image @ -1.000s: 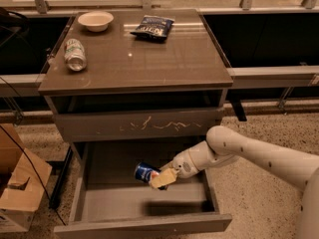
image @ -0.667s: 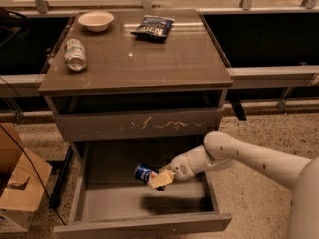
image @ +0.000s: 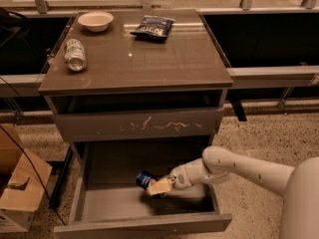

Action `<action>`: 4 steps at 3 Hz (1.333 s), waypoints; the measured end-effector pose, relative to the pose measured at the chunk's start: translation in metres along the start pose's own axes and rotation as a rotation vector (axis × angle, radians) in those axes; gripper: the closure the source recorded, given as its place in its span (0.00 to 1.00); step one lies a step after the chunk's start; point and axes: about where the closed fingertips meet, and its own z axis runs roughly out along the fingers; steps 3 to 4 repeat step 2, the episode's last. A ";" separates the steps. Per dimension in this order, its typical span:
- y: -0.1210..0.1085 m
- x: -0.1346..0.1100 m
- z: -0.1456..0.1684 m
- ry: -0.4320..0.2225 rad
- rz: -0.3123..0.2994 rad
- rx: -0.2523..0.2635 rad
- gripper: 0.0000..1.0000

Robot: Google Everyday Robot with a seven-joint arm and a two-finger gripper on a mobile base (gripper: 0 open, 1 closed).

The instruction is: Place pepsi can into middle drawer

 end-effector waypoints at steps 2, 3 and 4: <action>-0.001 0.000 0.001 -0.002 0.000 0.002 0.00; -0.001 0.000 0.001 -0.002 0.000 0.002 0.00; -0.001 0.000 0.001 -0.002 0.000 0.002 0.00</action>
Offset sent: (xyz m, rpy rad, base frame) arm 0.0007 0.0004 -0.0009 -0.0010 -0.0012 -0.0025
